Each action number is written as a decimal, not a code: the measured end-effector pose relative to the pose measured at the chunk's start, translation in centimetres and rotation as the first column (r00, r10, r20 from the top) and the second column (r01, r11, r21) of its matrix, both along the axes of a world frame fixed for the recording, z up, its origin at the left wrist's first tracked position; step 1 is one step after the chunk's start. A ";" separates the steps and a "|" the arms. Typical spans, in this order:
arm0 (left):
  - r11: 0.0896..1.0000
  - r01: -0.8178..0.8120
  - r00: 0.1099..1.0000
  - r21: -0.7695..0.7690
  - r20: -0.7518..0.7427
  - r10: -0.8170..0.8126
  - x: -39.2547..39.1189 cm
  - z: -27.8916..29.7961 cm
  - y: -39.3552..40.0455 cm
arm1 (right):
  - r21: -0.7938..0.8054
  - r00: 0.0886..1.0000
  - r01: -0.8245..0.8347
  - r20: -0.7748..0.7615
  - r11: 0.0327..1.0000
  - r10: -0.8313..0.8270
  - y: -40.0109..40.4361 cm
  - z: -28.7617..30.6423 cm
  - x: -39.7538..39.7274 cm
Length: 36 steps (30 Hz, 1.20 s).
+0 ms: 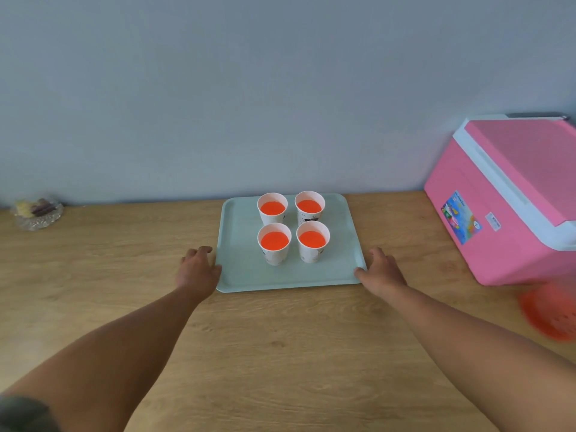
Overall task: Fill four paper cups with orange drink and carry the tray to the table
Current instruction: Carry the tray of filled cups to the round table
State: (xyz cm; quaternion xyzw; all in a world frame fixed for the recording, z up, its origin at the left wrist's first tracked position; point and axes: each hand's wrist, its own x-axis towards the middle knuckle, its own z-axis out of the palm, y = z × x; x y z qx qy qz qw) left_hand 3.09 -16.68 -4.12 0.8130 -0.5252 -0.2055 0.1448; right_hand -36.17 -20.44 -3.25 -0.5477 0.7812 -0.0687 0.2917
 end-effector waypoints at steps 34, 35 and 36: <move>0.931 0.087 0.866 0.355 -0.489 0.106 -1.5 2.5 9.0 | 0.296 0.903 -0.286 0.402 0.911 0.153 5.5 0.6 -5.6; 0.930 0.081 0.858 0.359 -0.500 0.118 -1.6 2.6 9.4 | 0.294 0.901 -0.281 0.409 0.914 0.146 6.4 0.7 -5.8; 0.929 0.081 0.848 0.360 -0.514 0.125 -1.8 2.7 9.8 | 0.292 0.899 -0.273 0.417 0.917 0.135 7.2 0.7 -5.9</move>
